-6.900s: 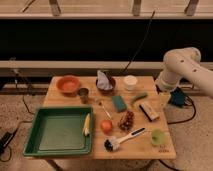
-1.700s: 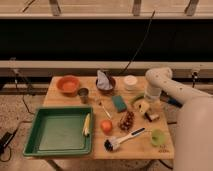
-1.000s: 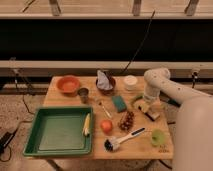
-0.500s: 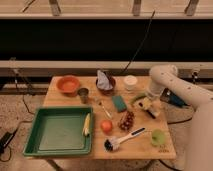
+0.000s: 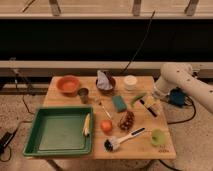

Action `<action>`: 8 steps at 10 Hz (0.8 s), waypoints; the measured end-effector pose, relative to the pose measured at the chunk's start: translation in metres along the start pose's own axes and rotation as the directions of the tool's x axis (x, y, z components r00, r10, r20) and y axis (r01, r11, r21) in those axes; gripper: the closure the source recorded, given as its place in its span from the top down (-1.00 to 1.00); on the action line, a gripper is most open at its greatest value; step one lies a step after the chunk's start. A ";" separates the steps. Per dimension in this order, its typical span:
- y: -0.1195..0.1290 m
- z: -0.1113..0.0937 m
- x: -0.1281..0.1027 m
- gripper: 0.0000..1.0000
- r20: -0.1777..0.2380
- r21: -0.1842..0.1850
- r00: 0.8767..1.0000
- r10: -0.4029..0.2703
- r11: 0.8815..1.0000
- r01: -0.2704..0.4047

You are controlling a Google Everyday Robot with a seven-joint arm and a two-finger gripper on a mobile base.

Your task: Place eraser in plastic cup

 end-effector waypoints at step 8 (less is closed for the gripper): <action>0.041 -0.016 0.009 -1.00 0.079 -0.027 0.993 -0.088 0.995 0.091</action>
